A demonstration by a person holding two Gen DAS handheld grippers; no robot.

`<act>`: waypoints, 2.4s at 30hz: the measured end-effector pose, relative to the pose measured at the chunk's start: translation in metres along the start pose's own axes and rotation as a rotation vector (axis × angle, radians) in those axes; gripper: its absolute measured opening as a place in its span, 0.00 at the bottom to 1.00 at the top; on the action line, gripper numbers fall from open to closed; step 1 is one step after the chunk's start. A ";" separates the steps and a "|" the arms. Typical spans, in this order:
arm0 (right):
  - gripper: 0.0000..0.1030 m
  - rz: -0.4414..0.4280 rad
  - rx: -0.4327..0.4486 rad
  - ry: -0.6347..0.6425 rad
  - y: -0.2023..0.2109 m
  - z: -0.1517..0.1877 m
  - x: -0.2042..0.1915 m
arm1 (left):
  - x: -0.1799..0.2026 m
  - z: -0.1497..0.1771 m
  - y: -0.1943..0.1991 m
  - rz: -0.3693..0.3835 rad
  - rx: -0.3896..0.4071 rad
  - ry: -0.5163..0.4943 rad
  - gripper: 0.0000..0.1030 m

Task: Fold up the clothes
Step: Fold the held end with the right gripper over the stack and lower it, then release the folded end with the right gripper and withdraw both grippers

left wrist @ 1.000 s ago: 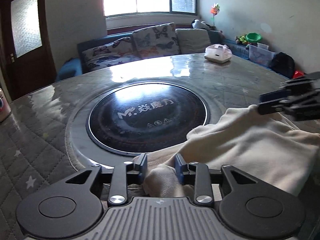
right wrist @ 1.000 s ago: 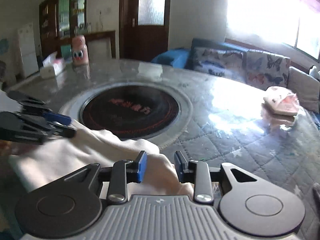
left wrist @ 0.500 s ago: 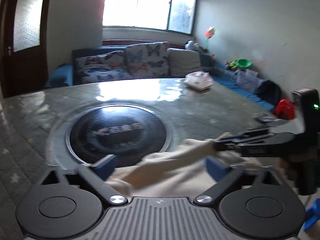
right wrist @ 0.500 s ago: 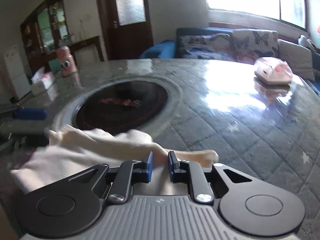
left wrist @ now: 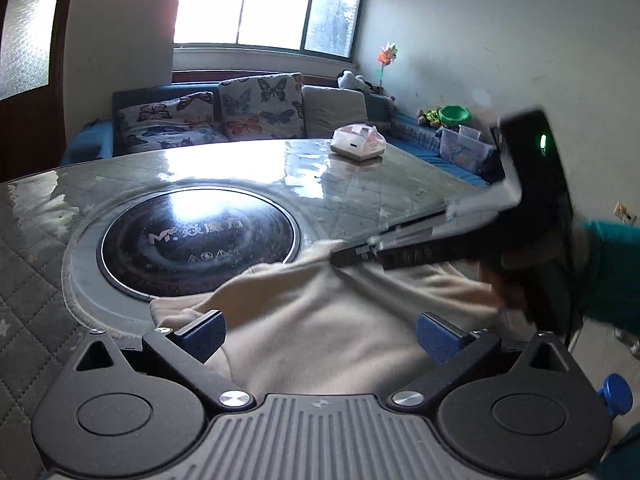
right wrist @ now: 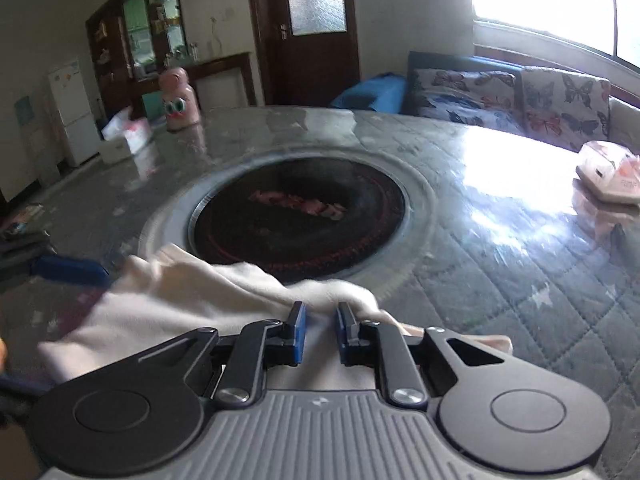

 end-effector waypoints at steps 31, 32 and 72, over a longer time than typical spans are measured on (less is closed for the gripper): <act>0.17 -0.019 -0.065 0.147 0.050 0.040 -0.025 | -0.004 0.001 0.007 -0.014 0.007 0.088 1.00; 0.17 -0.009 -0.055 0.138 0.056 0.047 -0.023 | -0.002 0.000 0.005 -0.027 0.003 0.090 1.00; 0.15 0.100 0.029 0.000 0.020 0.019 0.041 | 0.016 0.027 -0.020 -0.166 -0.076 0.004 1.00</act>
Point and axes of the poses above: each gripper's, at about its wrist camera, not at the fingertips, and y roughly against the way its jaws point, x to its right, z to its underside, the point moved 4 cm from there along -y, roughly the way its jaws point, and after that the axes turned 14 degrees about -y, right-handed, at the moved point
